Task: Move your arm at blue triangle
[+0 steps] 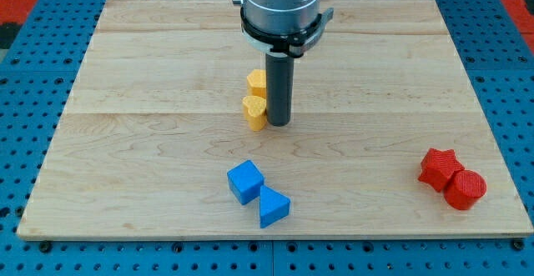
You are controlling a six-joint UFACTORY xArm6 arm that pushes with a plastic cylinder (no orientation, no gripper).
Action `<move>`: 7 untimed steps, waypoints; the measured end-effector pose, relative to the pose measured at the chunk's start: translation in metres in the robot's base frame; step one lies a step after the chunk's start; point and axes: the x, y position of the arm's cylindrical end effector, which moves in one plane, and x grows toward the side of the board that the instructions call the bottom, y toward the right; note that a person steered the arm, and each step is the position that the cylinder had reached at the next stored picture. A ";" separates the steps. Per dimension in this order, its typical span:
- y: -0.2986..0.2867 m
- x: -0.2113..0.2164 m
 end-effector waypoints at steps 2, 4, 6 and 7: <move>-0.042 -0.015; 0.038 0.021; 0.064 0.152; 0.060 0.152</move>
